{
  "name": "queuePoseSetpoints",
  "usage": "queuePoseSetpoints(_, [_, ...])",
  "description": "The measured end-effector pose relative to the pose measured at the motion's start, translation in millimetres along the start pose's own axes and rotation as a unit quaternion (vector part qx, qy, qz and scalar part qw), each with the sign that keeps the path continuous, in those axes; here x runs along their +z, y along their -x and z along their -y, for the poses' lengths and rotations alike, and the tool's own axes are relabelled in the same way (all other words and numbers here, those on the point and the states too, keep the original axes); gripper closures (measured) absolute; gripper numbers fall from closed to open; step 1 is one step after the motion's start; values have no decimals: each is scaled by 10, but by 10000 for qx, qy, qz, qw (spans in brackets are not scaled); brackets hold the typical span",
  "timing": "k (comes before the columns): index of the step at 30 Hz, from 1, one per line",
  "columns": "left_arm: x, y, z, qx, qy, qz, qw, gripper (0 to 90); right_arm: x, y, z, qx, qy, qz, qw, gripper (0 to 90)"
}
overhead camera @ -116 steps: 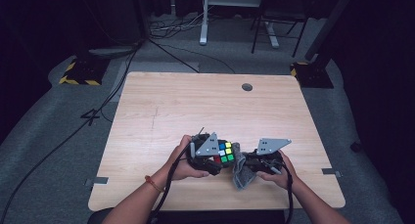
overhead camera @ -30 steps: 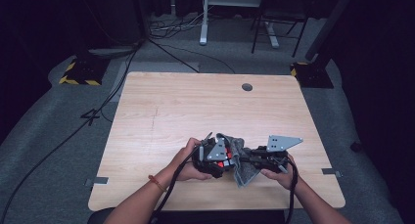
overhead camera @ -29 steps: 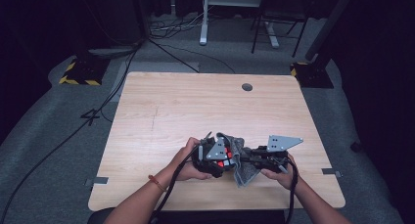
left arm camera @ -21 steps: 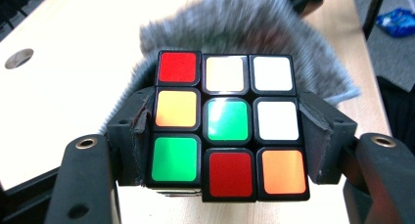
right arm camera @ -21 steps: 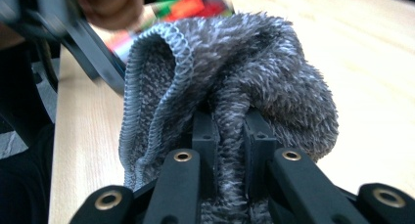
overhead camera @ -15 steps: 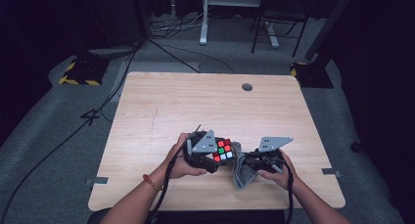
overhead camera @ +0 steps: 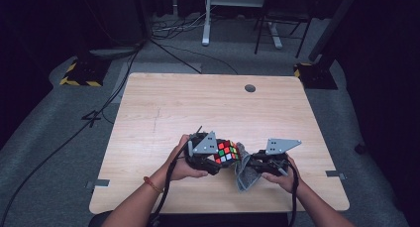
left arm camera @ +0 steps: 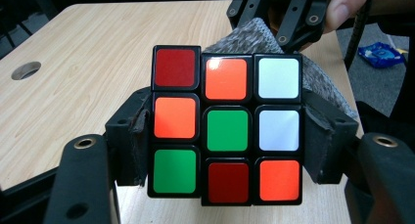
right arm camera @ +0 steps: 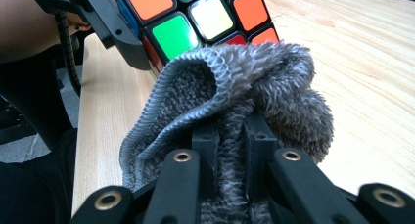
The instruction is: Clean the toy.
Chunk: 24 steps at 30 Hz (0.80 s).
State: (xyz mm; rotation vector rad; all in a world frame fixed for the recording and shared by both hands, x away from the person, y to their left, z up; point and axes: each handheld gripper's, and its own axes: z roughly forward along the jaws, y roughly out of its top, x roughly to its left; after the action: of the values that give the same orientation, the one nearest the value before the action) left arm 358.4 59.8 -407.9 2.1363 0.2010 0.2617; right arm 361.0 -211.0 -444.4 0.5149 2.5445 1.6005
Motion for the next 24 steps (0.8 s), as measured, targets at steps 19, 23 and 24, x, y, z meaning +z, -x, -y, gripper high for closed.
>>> queuePoseSetpoints(19, [241, 94, 49, 353, -755, -259, 9962, 326, -30, -74, -75, -363, -18, 140, 9992, 799])
queuePoseSetpoints(23, [220, 68, 47, 310, -667, -239, 9970, 331, -46, -54, -68, -317, 12, 159, 9994, 799])
queuePoseSetpoints(24, [218, 66, 44, 306, -666, -219, 9971, 331, -51, -54, -72, -334, 18, 184, 9993, 799])
